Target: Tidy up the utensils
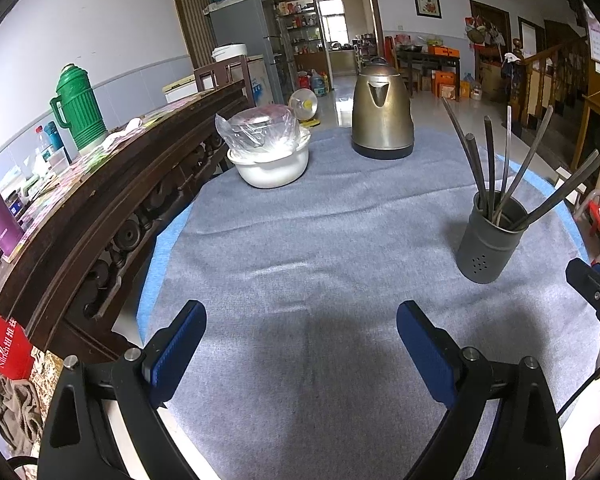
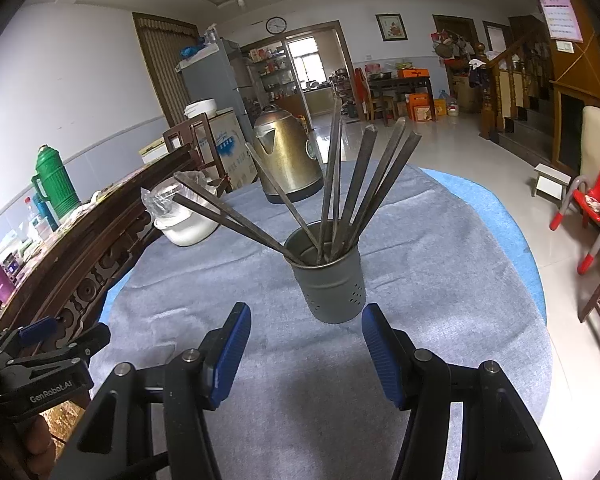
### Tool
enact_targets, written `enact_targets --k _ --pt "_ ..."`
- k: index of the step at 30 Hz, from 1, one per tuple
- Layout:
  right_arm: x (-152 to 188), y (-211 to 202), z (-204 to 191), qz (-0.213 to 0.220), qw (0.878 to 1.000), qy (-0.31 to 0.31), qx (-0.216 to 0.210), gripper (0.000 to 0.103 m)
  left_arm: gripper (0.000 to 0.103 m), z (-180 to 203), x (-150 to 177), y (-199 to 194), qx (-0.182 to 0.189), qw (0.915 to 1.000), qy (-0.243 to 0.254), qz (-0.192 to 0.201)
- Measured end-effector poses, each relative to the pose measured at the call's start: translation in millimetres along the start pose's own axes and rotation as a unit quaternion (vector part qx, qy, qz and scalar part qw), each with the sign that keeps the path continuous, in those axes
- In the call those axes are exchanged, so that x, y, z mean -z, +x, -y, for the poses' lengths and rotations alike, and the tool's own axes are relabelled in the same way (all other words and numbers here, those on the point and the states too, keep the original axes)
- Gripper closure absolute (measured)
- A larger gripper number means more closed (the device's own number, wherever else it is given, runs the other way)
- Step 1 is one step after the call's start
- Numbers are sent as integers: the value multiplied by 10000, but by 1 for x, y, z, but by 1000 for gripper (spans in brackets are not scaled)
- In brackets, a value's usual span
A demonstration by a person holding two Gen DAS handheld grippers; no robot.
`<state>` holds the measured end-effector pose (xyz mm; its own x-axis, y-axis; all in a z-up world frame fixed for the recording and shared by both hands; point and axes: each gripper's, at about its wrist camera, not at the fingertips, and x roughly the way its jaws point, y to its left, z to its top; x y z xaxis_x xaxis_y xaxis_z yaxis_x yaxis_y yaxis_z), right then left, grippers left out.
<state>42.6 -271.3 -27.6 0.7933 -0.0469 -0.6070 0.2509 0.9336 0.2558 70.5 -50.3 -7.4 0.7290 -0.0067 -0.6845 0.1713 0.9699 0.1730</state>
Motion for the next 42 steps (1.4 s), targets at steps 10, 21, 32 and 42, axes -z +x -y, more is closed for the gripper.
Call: enact_targets --k 10,21,32,42 --pt "0 -2 -3 23 10000 -34 42 40 7 -6 0 -2 8 10000 -35 25" --pt "-2 -2 -12 50 9999 -103 89 40 7 -14 3 -3 -4 10000 -92 12" --pt "-4 -2 -19 54 9998 -133 168 40 7 -25 5 -2 5 9998 -190 14" --pt "-5 -2 -24 48 9996 -156 218 40 7 -31 8 -1 64 9996 -266 -17"
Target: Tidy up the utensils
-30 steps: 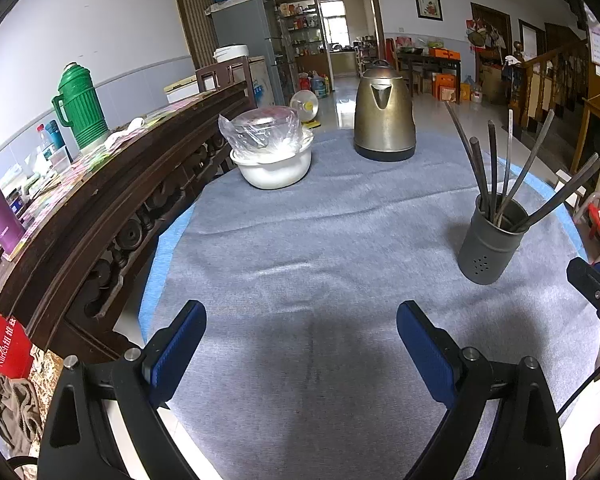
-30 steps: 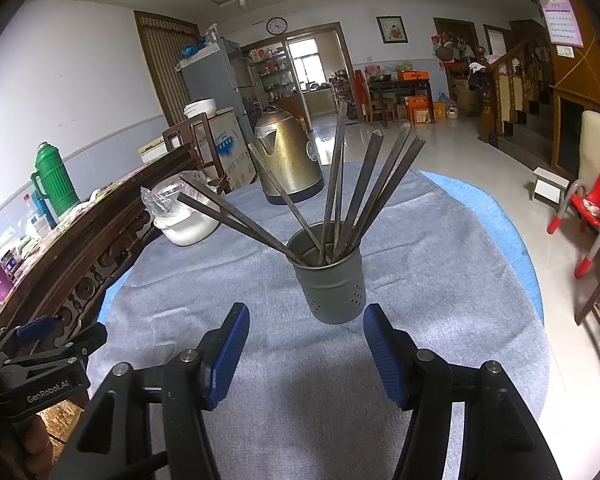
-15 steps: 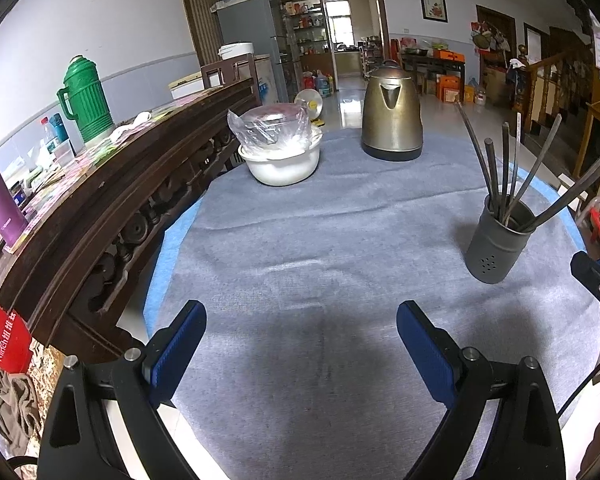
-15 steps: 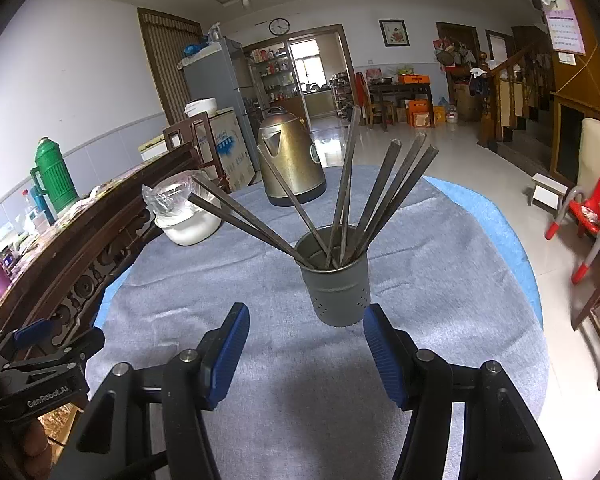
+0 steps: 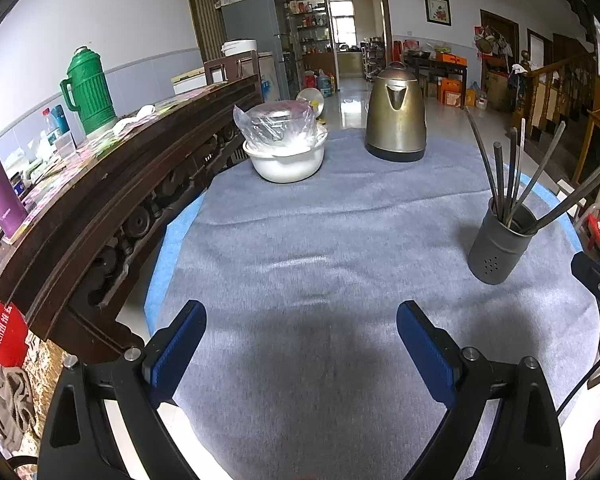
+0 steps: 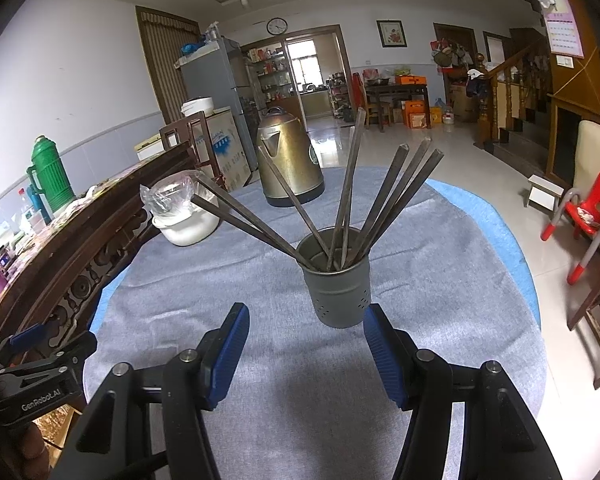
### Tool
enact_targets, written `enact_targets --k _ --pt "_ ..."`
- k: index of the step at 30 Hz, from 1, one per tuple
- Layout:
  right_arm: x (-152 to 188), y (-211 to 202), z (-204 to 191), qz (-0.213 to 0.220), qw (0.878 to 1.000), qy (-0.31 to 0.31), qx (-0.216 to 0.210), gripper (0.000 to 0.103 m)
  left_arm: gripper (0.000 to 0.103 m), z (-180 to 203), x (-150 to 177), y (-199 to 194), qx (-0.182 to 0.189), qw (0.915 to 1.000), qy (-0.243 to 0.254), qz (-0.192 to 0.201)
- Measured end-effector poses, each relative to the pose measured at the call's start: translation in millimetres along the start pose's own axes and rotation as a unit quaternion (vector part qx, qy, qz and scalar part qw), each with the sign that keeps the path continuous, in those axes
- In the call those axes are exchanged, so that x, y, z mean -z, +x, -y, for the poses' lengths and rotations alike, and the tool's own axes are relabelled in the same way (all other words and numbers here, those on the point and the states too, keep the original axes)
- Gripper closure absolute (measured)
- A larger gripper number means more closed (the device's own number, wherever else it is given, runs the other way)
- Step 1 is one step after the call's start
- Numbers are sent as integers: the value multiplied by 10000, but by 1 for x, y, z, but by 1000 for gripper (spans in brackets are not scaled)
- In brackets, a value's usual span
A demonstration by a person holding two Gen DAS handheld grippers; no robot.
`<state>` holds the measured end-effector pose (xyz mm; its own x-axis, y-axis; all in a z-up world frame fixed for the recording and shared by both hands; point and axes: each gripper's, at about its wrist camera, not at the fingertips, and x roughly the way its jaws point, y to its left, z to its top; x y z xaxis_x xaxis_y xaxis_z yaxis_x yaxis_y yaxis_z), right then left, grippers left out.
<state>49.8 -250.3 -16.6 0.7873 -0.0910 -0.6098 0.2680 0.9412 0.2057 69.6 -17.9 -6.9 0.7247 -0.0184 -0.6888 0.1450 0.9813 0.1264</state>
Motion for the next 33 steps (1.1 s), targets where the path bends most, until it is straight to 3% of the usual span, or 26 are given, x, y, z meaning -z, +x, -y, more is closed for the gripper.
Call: enact_targets --k 16,26,33 --pt "-2 -2 -9 34 9991 -50 409 40 7 -6 -3 17 441 9990 30 -41" --pt "0 -15 -5 108 9944 64 1047 40 7 11 -15 31 964 9947 364 -73" --pt "4 -40 1 212 9908 61 1337 40 7 29 -16 19 1195 9914 533 -7"
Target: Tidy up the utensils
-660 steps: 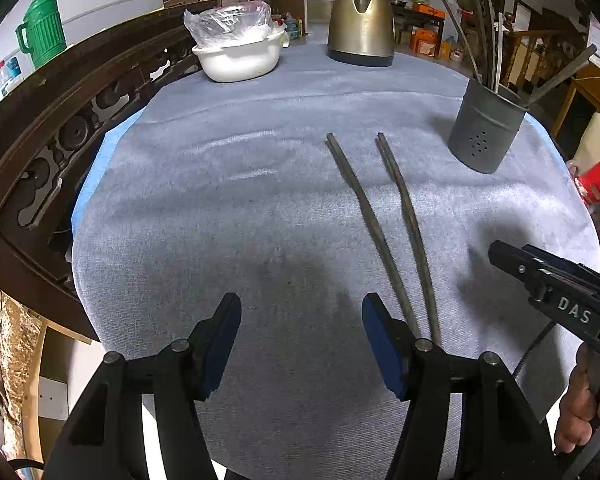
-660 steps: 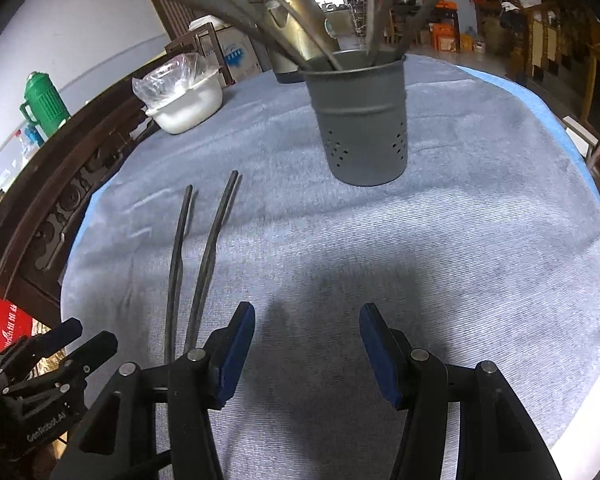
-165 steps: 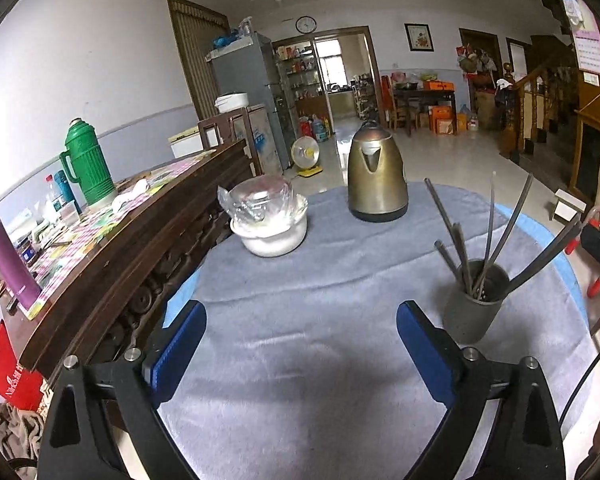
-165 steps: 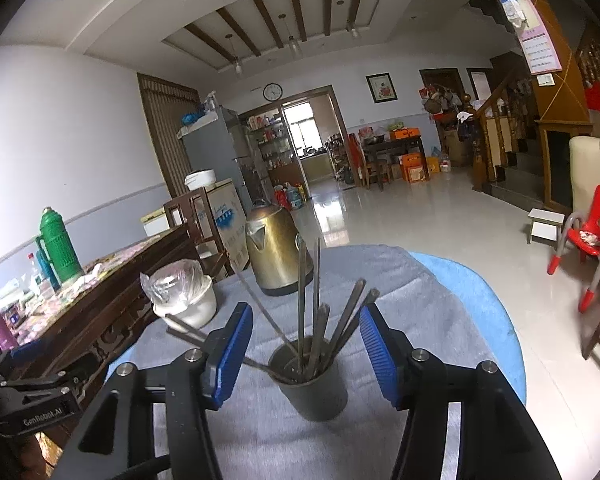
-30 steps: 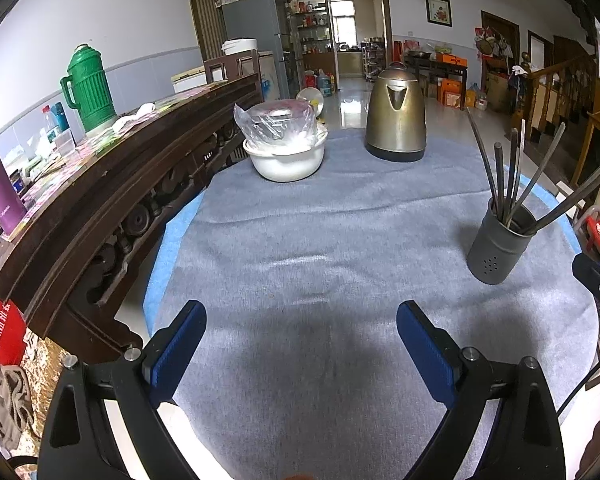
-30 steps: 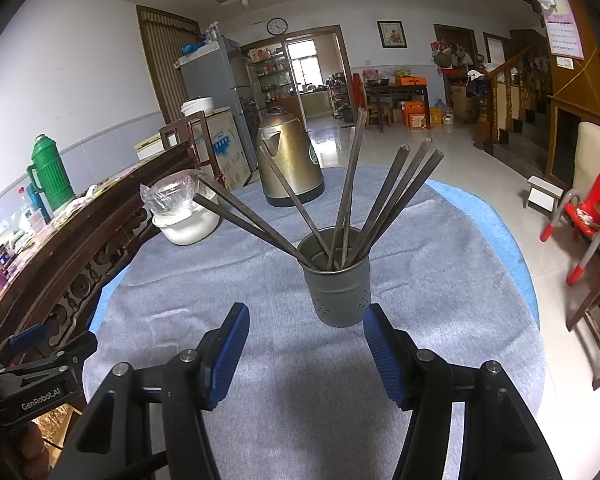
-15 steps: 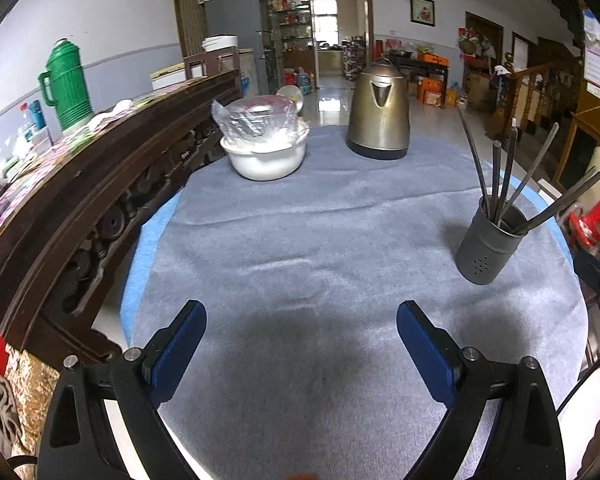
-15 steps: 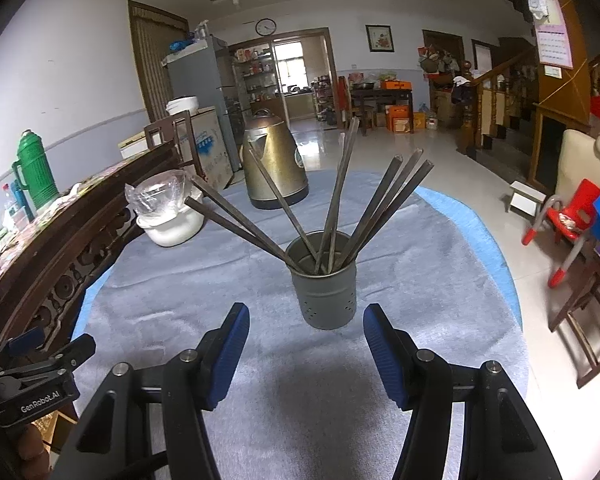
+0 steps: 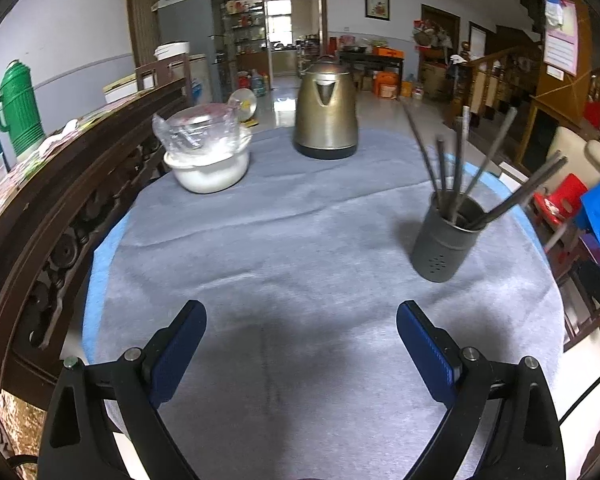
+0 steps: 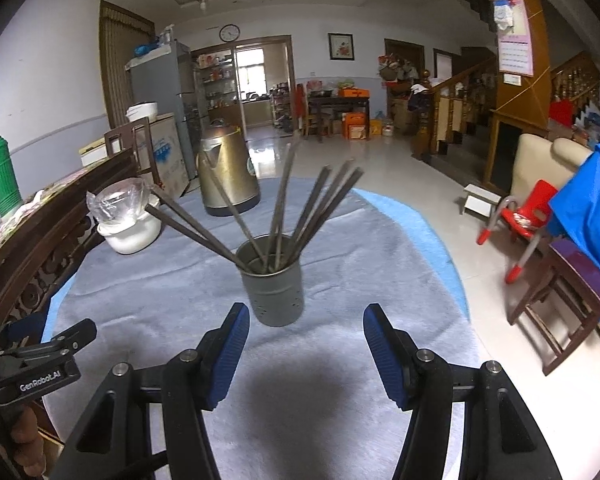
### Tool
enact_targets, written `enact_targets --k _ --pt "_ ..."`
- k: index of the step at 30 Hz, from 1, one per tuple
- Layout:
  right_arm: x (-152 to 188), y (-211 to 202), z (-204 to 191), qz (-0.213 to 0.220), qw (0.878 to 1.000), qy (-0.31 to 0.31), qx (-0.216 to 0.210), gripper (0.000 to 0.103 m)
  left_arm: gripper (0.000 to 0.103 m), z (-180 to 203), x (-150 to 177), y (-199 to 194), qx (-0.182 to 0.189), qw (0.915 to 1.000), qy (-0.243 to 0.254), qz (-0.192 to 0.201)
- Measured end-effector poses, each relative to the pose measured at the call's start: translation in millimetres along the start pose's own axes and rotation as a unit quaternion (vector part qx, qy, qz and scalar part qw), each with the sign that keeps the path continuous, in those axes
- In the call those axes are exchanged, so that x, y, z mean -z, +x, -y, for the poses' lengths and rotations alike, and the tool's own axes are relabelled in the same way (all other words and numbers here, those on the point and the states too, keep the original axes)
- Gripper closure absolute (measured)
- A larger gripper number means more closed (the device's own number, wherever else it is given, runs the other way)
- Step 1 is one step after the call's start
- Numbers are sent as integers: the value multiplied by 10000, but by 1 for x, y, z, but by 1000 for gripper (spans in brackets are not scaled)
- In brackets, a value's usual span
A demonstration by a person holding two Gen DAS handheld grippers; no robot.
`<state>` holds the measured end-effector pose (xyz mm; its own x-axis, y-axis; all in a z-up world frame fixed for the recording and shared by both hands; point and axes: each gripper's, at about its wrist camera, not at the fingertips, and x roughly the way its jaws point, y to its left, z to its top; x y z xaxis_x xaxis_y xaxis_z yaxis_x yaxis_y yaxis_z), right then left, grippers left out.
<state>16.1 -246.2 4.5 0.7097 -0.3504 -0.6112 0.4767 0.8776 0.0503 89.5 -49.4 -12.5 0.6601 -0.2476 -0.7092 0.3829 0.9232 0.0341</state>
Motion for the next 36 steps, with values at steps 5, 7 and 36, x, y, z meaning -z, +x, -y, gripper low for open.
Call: enact_targets --k 5,7,36 --pt "-1 -24 8 187 9998 -25 -72 40 7 17 5 -24 -38 9999 45 100" --pt "-1 -33 14 258 9996 -29 -147 40 7 23 8 -38 -104 9997 64 197" --pt "-7 -80 30 166 9879 -461 -1470 38 7 44 36 -157 -1334 9891 41 615"
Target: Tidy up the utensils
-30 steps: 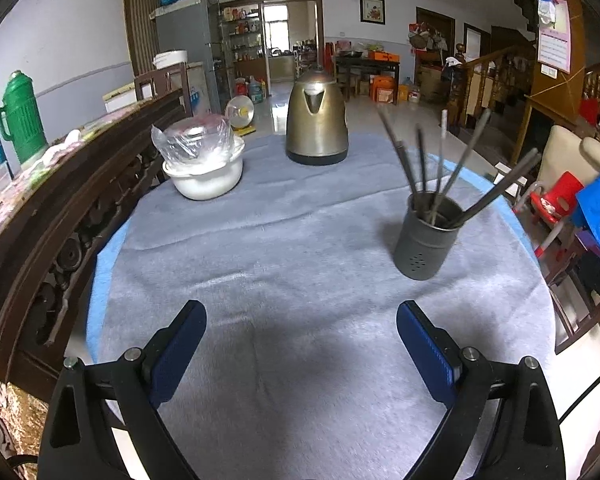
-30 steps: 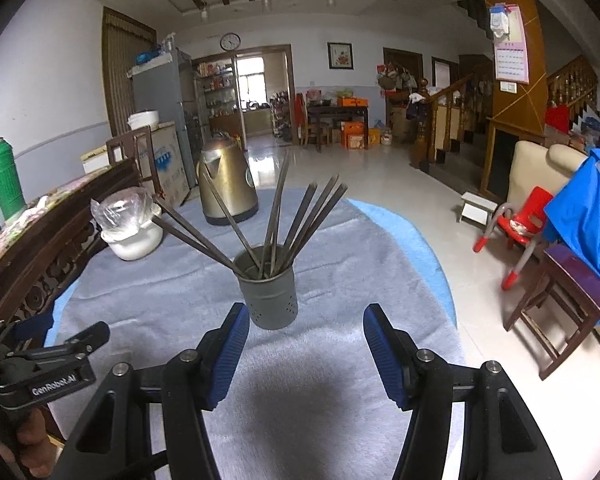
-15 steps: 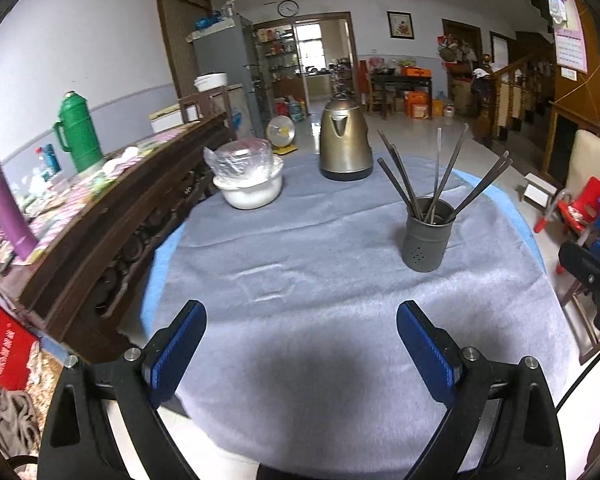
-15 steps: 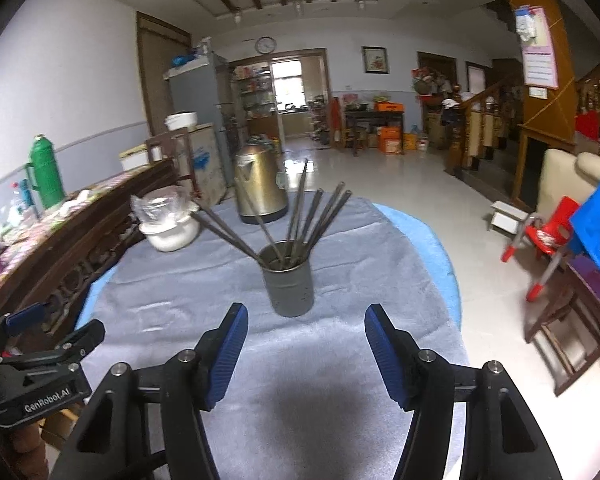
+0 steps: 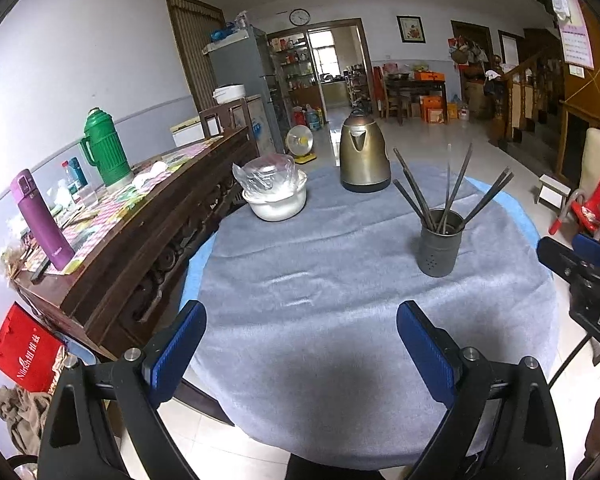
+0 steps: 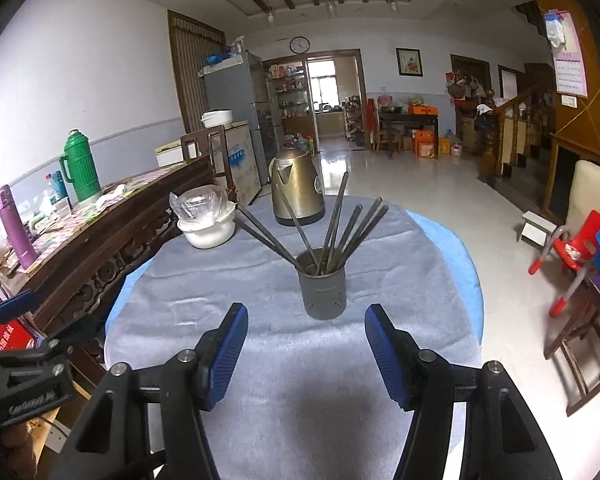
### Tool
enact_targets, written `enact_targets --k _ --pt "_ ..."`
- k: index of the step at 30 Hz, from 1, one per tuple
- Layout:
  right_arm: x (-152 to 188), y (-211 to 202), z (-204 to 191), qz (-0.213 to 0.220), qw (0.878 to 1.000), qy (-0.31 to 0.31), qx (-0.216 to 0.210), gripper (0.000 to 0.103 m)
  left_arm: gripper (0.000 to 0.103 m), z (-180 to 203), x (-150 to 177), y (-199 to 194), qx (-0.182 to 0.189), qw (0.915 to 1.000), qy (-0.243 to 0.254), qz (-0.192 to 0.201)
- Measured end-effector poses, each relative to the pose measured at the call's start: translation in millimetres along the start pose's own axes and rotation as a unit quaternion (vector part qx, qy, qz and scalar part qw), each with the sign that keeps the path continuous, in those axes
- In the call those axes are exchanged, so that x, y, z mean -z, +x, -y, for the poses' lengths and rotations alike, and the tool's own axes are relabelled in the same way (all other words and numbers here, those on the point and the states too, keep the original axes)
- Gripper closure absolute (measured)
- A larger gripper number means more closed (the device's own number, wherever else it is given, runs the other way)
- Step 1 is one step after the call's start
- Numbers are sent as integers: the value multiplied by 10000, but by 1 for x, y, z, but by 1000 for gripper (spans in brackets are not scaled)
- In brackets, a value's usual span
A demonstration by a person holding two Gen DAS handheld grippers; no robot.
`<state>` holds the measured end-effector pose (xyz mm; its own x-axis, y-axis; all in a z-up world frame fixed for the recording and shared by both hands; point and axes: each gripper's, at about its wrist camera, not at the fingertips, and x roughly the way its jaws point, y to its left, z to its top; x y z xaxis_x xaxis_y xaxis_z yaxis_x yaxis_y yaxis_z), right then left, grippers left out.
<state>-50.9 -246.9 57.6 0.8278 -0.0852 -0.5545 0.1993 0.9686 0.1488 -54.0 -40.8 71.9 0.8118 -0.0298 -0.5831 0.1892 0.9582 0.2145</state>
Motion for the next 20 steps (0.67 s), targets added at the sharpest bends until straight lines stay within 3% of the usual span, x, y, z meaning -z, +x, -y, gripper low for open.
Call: enact_targets --k 11,17,20 --pt "-22 23 -32 -73 9997 -247 21 38 7 -25 -14 27 76 9995 -297 -41" --pt "-27 45 -45 -172 9989 -434 11 38 7 -32 -16 56 135 9987 -443 -201" --pt "-21 69 -39 -242 9989 -383 94 38 7 -34 -15 87 234 9968 -579 -492"
